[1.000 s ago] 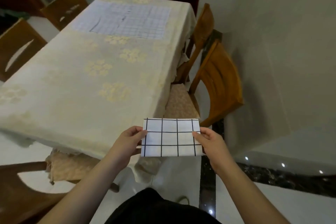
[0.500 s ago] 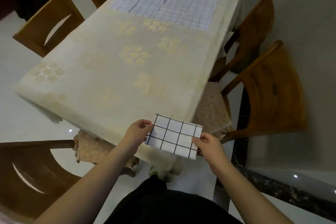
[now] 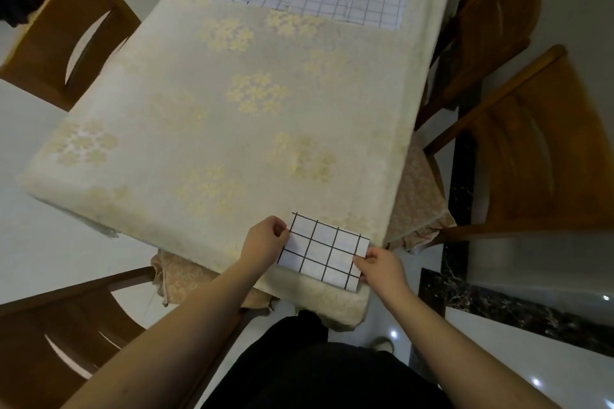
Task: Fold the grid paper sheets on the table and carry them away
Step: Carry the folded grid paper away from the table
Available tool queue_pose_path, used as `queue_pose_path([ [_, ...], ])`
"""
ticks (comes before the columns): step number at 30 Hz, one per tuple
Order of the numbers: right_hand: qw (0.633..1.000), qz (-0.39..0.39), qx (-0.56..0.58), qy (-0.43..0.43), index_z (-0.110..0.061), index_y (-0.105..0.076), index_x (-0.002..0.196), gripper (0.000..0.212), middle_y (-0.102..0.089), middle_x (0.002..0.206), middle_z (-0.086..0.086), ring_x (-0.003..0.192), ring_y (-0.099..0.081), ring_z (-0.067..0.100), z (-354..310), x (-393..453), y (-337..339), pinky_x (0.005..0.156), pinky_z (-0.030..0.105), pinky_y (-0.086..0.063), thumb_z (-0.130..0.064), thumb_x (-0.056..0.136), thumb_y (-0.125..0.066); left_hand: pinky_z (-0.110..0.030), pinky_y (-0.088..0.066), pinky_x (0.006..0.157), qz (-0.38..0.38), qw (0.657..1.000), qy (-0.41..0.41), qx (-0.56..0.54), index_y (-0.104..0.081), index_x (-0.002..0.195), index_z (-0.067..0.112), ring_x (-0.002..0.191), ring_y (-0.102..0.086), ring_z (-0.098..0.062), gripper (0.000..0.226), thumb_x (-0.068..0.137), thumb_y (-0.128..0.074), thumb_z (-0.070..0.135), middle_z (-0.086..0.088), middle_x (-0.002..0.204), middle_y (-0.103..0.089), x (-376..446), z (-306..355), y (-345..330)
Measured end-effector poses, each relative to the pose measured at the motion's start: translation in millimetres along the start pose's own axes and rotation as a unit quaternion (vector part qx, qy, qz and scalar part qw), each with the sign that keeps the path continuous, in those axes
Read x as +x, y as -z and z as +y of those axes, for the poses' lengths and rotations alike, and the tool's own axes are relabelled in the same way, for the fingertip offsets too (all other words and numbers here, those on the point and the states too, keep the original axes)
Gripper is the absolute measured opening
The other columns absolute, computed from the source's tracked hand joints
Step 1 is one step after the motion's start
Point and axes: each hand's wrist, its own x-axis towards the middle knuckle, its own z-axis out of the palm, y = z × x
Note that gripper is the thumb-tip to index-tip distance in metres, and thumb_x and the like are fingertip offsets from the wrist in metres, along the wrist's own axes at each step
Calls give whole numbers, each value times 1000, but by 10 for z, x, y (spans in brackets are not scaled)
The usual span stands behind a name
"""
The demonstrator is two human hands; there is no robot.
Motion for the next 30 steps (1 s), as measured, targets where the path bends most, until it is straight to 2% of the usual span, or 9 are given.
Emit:
queue_pose_path([
  [3, 997, 59, -50, 10, -18, -55, 113, 33, -65, 98, 4, 83, -64, 22, 19, -78, 36, 74, 38, -54, -33, 88, -70, -31, -54, 65, 47, 998, -17, 45, -59, 108, 17, 73, -62, -15, 28, 92, -58, 39, 3, 85, -65, -19, -3, -16],
  [5, 985, 114, -123, 46, -18, -49, 124, 44, -58, 110, 3, 89, -60, 20, 29, -142, 50, 70, 33, -50, -40, 89, -66, -38, -55, 68, 124, 981, -108, 104, -61, 112, 14, 81, -63, -22, 32, 91, -59, 38, -4, 94, -66, -16, -37, -38],
  [7, 959, 137, -204, 140, -17, -48, 131, 46, -55, 119, 4, 103, -57, 22, 44, -174, -9, 82, 36, -49, -40, 92, -60, -39, -54, 76, 170, 946, -225, 159, -61, 117, 13, 94, -64, -27, 34, 92, -56, 35, -7, 108, -66, -17, -70, -72],
  [9, 924, 117, -279, 236, -17, -44, 141, 52, -54, 128, 3, 118, -52, 24, 23, -203, -142, 99, 38, -43, -38, 95, -55, -42, -48, 94, 142, 904, -339, 217, -56, 129, 13, 117, -58, -27, 43, 95, -45, 37, -7, 130, -60, -40, -114, -140],
  [12, 873, 89, -363, 312, -15, -37, 147, 61, -50, 145, 4, 135, -45, 22, -24, -188, -431, 113, 37, -33, -42, 93, -45, -42, -26, 117, 68, 843, -448, 290, -38, 148, 12, 145, -30, -23, 55, 100, -38, 38, -8, 156, -35, -41, -278, -303],
  [17, 862, 11, -432, 263, -10, -32, 150, 66, -31, 158, 5, 145, -28, 19, -21, -28, -695, 118, 35, -10, -52, 101, -19, -43, -17, 119, -5, 853, -418, 314, -19, 154, 9, 151, -8, -20, 61, 102, -28, 41, -7, 163, -12, -42, -429, -425],
  [24, 861, 51, -447, 238, -9, -23, 154, 78, -19, 162, 10, 149, -14, 20, 178, 63, -540, 117, 39, -14, -61, 96, -26, -42, -13, 121, -14, 880, -349, 321, -12, 156, 15, 151, -3, -18, 75, 98, -28, 60, -3, 164, -6, -49, -401, -346],
  [27, 860, 44, -454, 226, -11, -11, 156, 82, -8, 164, 9, 150, -3, 19, 242, 77, -470, 119, 39, -7, -67, 96, -19, -40, -6, 121, -9, 890, -313, 331, -8, 156, 15, 151, 0, -18, 89, 91, -27, 73, -2, 164, -1, -24, -453, -261],
  [30, 859, 11, -459, 228, -17, 16, 153, 88, 22, 162, 3, 147, 24, 13, 187, 100, -413, 117, 34, 16, -73, 89, -7, -39, -2, 120, -18, 894, -297, 336, -4, 156, 15, 151, 2, -19, 95, 88, -25, 78, -2, 164, 3, -9, -477, -228],
])
